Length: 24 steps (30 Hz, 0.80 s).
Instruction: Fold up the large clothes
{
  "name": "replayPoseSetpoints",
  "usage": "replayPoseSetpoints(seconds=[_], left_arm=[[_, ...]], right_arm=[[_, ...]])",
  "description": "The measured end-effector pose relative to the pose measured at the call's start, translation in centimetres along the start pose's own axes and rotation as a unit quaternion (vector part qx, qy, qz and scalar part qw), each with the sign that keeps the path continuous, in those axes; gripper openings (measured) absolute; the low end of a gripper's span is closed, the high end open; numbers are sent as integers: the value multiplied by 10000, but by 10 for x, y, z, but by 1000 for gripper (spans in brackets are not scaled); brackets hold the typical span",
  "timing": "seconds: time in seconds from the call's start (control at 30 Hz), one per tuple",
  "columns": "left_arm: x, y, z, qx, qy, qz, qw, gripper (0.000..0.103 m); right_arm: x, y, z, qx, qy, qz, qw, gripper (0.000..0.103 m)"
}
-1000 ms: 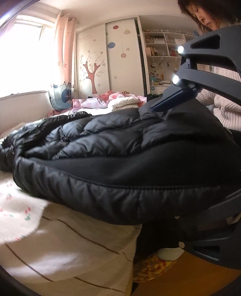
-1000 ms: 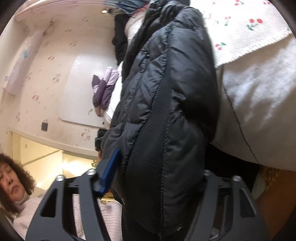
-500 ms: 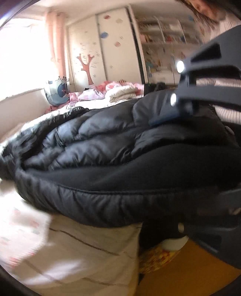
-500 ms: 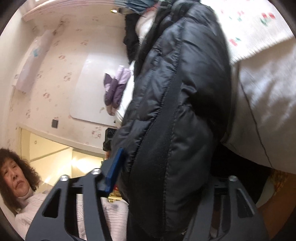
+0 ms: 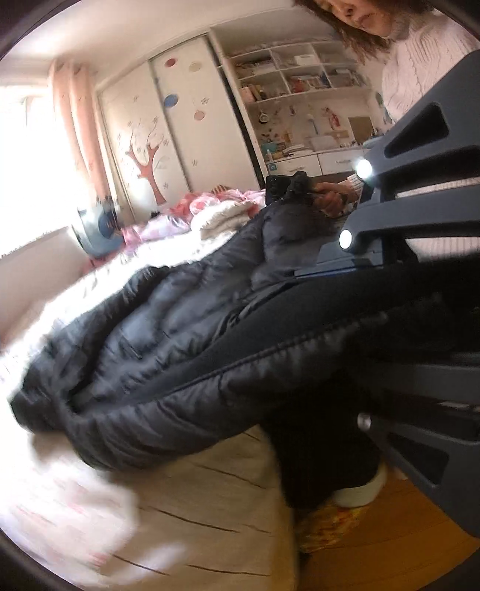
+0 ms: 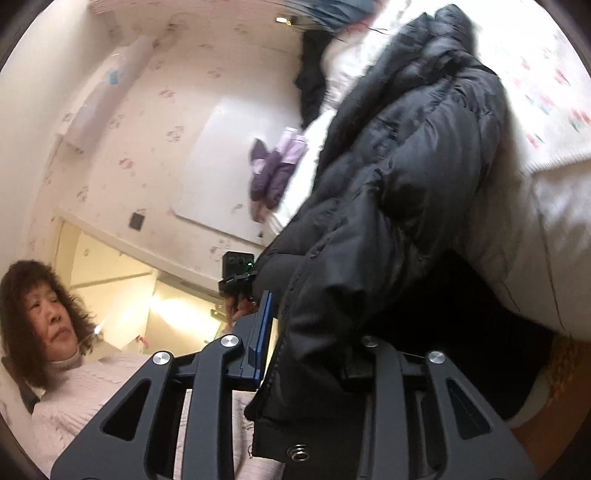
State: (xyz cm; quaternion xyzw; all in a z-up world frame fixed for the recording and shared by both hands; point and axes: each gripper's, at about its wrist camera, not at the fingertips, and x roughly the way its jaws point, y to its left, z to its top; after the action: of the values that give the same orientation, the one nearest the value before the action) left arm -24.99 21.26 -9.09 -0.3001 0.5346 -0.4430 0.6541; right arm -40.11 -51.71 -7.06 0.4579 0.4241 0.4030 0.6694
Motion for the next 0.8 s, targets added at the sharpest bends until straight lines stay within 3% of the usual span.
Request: replayPoseSetpoints(seconds=[0.07,0.1,0.17,0.3,0.33,0.37,0.4,0.47,0.6,0.8], left_arm=[[1,22,-3,-328,-12,-73,9994,36],[4,31,-4,-444,-50,-92,9990,44],[9,42,-4,-639,-117,-147,9978,69],[18,44,-3,-723,-211,-327,9966,71],[19,42,-2,-701,-234,-318,9968,66],[21,40,-2,-675,-265,-262,9970,57],[24,37,0,-612,-260,-143,9977,36],[23,28,1,-432,-380,26,9983,24],[15,-1,-1,-99,-636,23,9979,14],[-15,-38,-5,456,-849,-536,9939,12]], right_arm=[[1,-11,-3,197,-65,-178,9996,55],[2,-14,-5,259,-64,-199,9994,57],[7,-16,-7,316,-43,-67,9995,60],[17,-15,-9,212,6,-180,9996,60],[19,-14,-9,182,-5,-229,9996,52],[22,-13,-10,170,-36,-299,9994,33],[23,-12,-11,193,-80,-381,9991,26],[26,-6,-13,146,-161,-471,9987,18],[26,16,-15,-14,-335,-439,9985,14],[6,55,-21,-331,-671,277,9968,13]])
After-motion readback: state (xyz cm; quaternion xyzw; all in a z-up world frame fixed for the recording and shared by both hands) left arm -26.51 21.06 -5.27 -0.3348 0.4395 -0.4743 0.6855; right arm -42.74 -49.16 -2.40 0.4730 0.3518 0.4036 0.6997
